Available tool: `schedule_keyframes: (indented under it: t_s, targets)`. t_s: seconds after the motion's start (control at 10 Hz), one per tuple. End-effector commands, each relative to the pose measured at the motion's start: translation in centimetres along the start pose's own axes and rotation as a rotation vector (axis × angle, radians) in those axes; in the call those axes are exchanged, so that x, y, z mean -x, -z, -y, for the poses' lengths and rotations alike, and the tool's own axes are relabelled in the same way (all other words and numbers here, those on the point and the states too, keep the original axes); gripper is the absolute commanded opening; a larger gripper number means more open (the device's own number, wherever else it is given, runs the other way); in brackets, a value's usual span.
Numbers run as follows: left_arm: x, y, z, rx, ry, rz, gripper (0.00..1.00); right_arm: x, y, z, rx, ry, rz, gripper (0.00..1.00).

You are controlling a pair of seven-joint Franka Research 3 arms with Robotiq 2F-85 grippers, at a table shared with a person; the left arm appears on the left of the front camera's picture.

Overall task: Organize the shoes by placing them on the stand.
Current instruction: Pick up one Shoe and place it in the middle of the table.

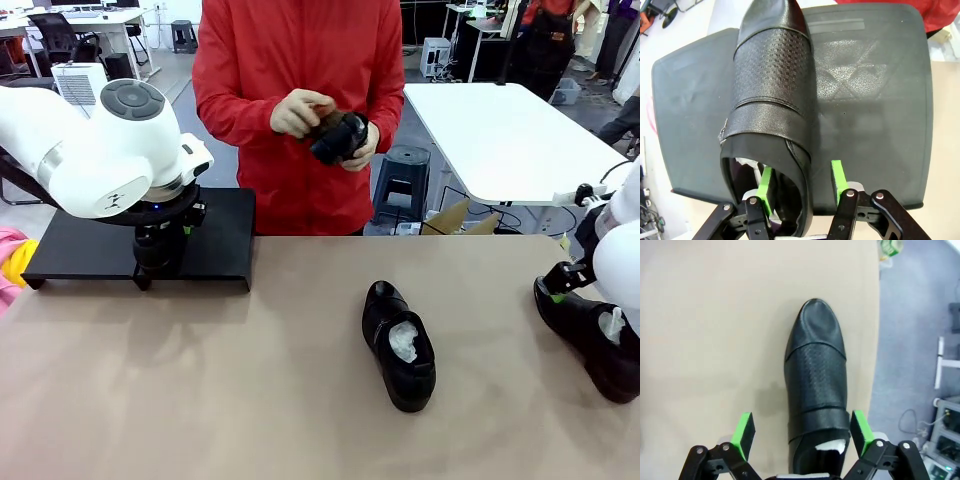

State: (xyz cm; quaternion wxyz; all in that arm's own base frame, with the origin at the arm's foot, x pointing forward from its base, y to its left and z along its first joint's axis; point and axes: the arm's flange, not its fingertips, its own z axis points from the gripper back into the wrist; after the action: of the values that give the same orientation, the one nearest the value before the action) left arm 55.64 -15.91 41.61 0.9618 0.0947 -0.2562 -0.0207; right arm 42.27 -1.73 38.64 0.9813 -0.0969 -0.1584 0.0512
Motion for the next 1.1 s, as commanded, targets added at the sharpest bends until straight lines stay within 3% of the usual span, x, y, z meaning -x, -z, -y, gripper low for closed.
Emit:
schedule_keyframes:
  t_s: [0.0,0.2,0.4,0.6,0.8,1.0]
  targets:
    - [-0.1,0.0,-0.3,-0.001,0.008,0.003,0.57,7.0,1.8,-2.0,0.086,-0.011,0.006,1.00]
    - [-0.1,0.0,-0.3,-0.001,0.008,0.003,0.57,7.7,1.8,-1.7,0.052,0.055,-0.104,1.00]
    - [-0.1,0.0,-0.3,-0.001,0.008,0.003,0.57,7.6,-0.9,-2.1,0.054,0.062,-0.046,1.00]
    - [-0.1,0.0,-0.3,-0.001,0.008,0.003,0.57,8.3,-2.5,-2.9,0.082,0.089,-0.106,1.00]
    - [-0.1,0.0,-0.3,-0.001,0.008,0.003,0.57,8.4,-3.8,-3.8,0.091,0.057,-0.052,1.00]
    - [-0.1,0.0,-0.3,-0.001,0.008,0.003,0.57,9.2,-4.6,-4.6,0.062,0.098,-0.161,1.00]
